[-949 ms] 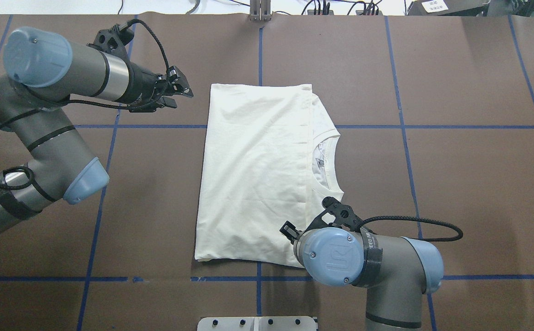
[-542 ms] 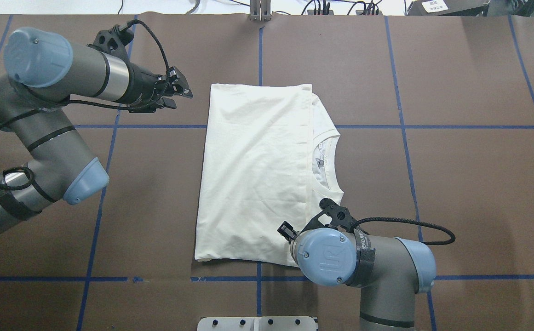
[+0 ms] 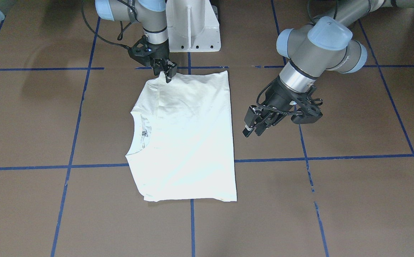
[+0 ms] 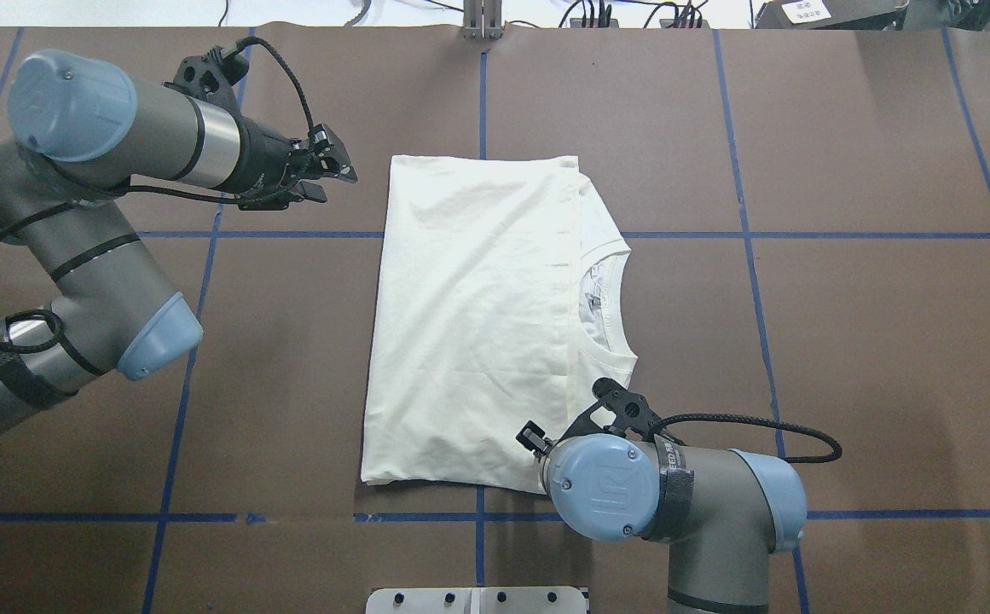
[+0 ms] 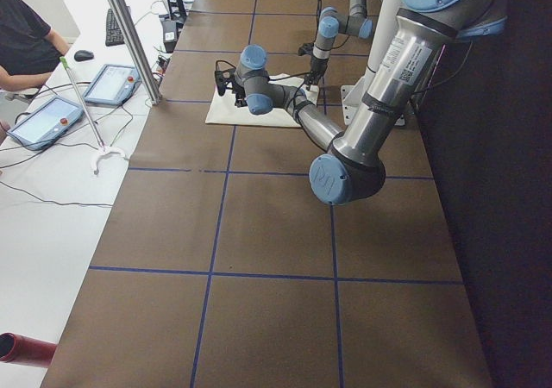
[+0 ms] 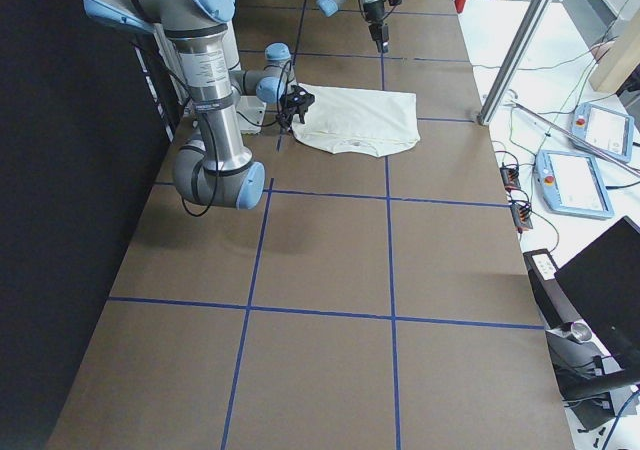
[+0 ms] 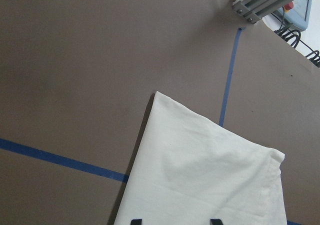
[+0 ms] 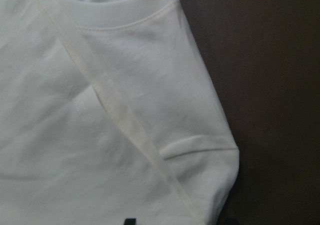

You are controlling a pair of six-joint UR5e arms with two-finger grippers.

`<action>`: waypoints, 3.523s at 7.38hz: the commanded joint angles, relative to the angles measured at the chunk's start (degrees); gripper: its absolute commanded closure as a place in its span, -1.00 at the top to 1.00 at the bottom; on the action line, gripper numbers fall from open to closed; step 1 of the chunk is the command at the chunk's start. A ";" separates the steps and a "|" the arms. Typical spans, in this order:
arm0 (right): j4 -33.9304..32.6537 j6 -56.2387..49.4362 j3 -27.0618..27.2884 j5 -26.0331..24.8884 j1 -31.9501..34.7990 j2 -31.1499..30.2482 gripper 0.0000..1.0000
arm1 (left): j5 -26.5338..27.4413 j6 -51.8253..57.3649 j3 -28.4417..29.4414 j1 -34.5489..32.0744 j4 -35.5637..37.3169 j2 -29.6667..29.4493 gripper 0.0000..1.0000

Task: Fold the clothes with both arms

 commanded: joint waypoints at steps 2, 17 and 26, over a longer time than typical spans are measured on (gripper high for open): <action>-0.32 0.00 -0.13 -0.01 -0.12 -0.13 0.05 | 0.09 0.02 0.00 0.00 0.01 0.07 0.09; -0.50 -0.08 5.32 0.16 -1.26 -4.44 -1.00 | 0.35 -8.68 -11.23 3.33 5.43 4.99 0.10; -3.40 -0.69 4.00 -1.51 -1.79 -4.09 0.27 | 8.26 -15.88 -14.68 12.22 8.62 6.40 0.10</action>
